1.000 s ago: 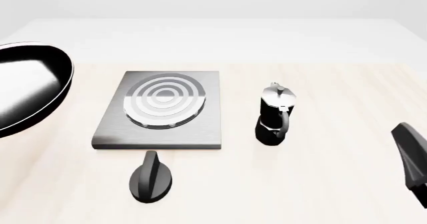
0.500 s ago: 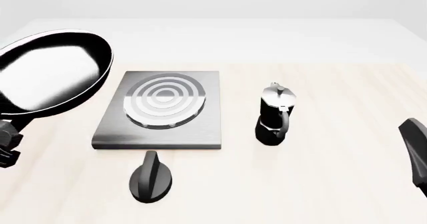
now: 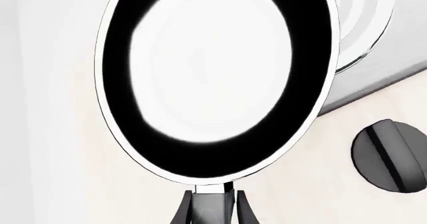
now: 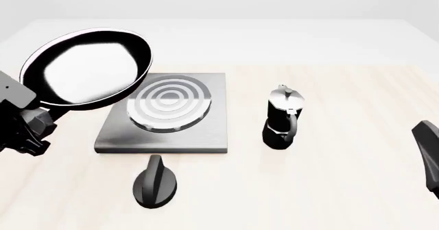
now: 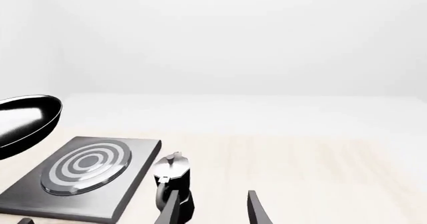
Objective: Turn on the stove and put the frying pan on it.
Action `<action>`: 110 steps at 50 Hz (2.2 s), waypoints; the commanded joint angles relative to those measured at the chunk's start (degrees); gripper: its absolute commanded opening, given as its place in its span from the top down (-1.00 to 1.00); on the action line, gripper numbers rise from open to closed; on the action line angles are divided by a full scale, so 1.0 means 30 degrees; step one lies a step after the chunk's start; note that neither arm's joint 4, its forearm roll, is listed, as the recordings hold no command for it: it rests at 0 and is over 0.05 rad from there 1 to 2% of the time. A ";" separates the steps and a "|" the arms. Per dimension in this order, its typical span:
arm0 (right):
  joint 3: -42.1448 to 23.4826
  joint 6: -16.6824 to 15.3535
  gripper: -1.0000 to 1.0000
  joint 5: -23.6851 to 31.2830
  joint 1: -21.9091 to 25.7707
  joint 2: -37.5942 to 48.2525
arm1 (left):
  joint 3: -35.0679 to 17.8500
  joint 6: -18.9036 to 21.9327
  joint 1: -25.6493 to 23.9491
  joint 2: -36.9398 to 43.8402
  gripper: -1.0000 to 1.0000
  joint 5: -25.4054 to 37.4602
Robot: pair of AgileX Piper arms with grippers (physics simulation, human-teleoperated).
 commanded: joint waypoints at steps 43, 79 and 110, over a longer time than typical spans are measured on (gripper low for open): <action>0.0225 -0.0297 -1.00 0.0153 -0.0602 -0.0001 | -0.1274 0.1515 -0.4298 0.5336 1.00 -0.4465; 0.0319 -0.0552 -1.00 0.0274 -0.0797 0.0000 | -0.0905 0.1366 -0.5045 0.7559 1.00 -0.6533; 0.0639 -0.0725 -1.00 0.0202 -0.1043 0.0000 | -0.0601 0.1527 -0.5420 0.9649 1.00 -0.8207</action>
